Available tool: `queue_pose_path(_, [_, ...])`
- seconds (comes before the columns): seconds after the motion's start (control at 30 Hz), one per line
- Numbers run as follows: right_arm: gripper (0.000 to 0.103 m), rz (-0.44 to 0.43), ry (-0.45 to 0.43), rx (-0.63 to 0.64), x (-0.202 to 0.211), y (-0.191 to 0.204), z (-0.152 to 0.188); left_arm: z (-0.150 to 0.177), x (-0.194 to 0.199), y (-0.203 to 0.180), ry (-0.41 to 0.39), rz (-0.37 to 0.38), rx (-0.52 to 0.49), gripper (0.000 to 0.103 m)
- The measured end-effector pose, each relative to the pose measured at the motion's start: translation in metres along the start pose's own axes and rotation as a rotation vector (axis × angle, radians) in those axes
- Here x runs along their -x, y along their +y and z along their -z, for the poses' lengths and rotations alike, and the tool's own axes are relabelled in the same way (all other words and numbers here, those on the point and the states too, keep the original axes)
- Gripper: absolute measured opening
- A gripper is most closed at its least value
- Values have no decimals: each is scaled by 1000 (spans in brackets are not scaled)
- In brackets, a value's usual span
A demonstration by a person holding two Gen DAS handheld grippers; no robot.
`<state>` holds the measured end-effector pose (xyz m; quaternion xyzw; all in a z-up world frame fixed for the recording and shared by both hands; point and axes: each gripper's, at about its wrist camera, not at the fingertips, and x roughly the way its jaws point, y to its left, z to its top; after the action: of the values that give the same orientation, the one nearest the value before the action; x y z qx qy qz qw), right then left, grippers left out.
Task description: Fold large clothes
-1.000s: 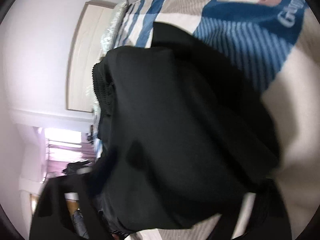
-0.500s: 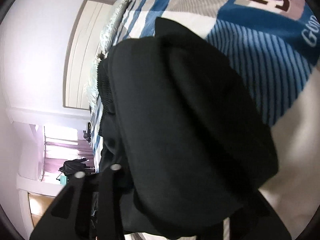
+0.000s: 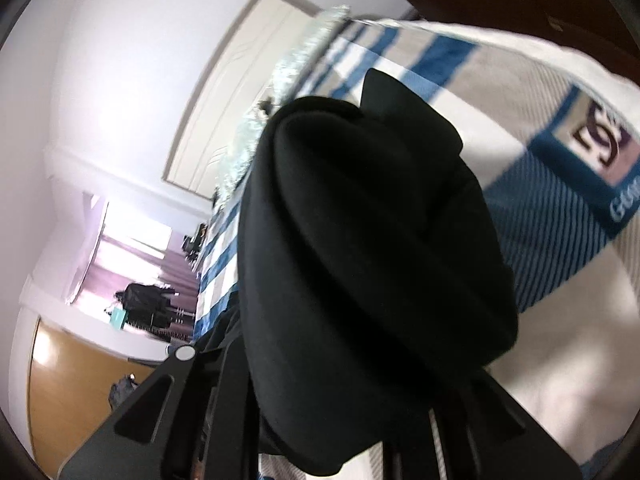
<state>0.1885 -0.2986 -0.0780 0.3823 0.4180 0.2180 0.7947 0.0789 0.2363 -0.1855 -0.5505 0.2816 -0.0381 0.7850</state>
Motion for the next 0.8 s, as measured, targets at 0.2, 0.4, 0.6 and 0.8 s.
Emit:
queue_pose_path(0.2, [17, -48, -3, 72, 28, 48, 2, -5, 38, -26, -18, 47, -24, 44])
queue_pose_path(0.4, [17, -95, -9, 145, 30, 111, -15, -23, 78, -54, -59, 100, -61, 44])
queue_pose_path(0.6, [17, -155, -9, 226, 33, 189, -17, -61, 131, -86, -126, 141, -122, 44])
queue_pose_path(0.8, [17, -205, 12, 333, 3, 284, -8, -108, 193, -102, -210, 169, -154, 44])
